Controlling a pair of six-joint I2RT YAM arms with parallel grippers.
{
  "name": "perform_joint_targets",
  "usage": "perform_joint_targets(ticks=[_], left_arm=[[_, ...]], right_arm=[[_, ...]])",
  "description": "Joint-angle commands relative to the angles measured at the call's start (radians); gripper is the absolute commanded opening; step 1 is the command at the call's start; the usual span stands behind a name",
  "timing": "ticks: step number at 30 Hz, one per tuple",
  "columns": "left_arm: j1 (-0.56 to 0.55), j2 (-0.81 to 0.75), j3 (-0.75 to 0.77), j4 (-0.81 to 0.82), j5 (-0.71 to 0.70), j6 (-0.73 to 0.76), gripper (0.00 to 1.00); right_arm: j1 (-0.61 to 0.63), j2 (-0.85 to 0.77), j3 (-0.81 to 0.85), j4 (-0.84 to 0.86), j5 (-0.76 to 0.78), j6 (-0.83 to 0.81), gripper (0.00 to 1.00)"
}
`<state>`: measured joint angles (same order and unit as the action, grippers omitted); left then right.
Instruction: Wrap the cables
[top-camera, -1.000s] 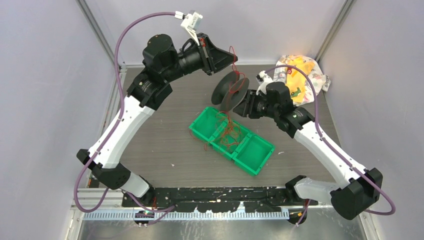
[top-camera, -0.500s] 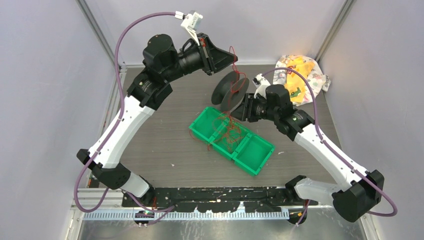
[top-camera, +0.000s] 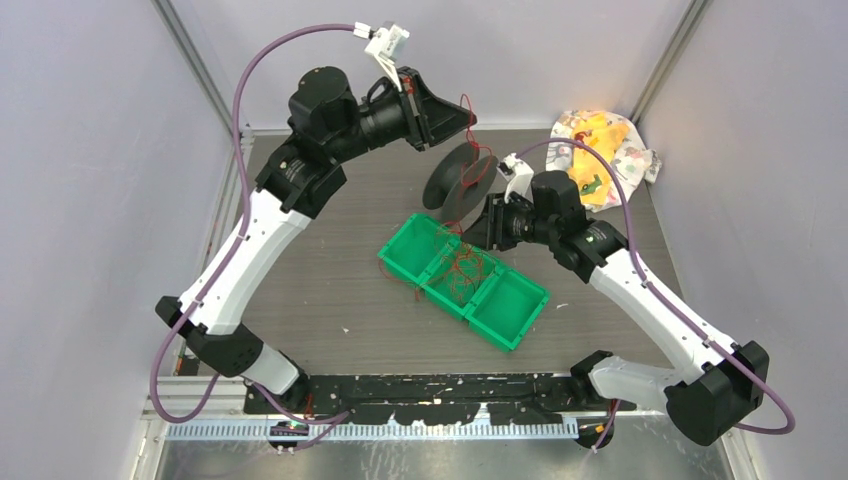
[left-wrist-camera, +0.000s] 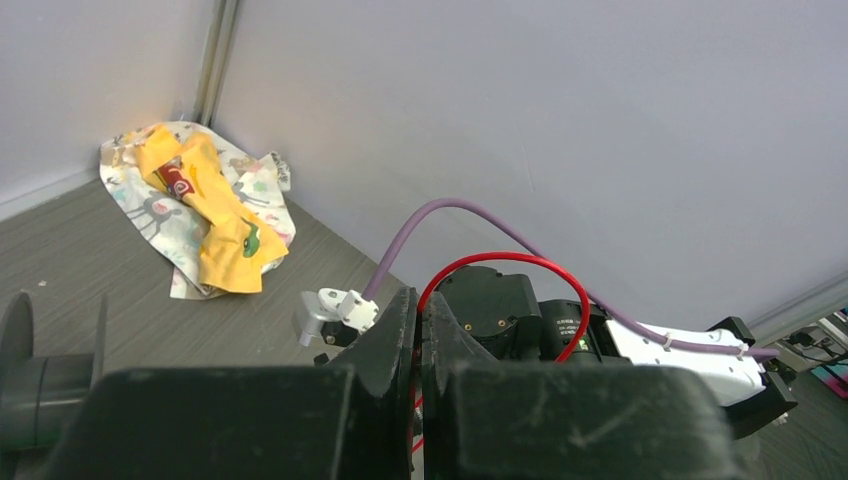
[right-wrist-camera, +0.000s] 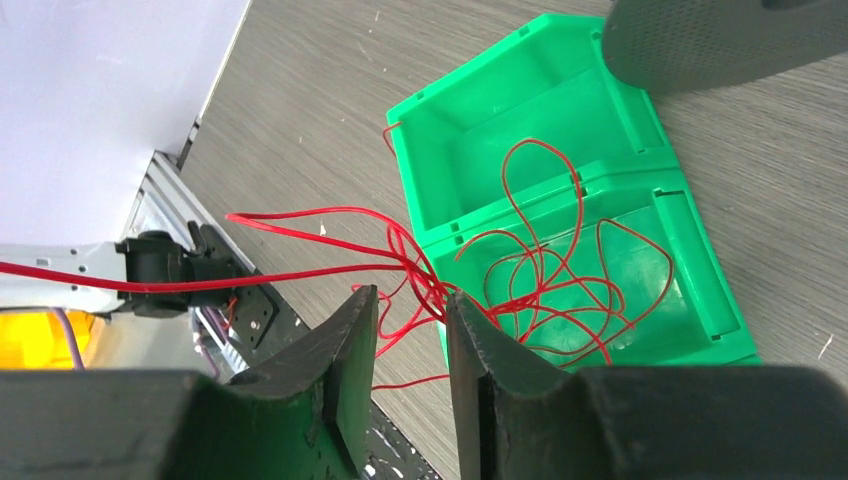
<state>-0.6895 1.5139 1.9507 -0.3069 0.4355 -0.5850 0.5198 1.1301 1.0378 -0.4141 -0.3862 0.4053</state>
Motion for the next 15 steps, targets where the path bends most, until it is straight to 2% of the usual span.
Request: perform_joint_targets(ticks=[1, 13, 15], left_arm=[[0.005, 0.011, 0.054, 0.001, 0.049, 0.006, 0.00], [0.011, 0.009, 0.060, 0.010, 0.068, -0.005, 0.00], [0.014, 0.008, 0.062, 0.015, 0.068, -0.006, 0.01]], right_arm=[[0.003, -0.001, 0.020, 0.021, -0.064, -0.058, 0.37], [0.003, 0.041, 0.023, 0.039, -0.040, -0.055, 0.25], [0.003, 0.048, 0.022, 0.029, -0.026, -0.054, 0.15]])
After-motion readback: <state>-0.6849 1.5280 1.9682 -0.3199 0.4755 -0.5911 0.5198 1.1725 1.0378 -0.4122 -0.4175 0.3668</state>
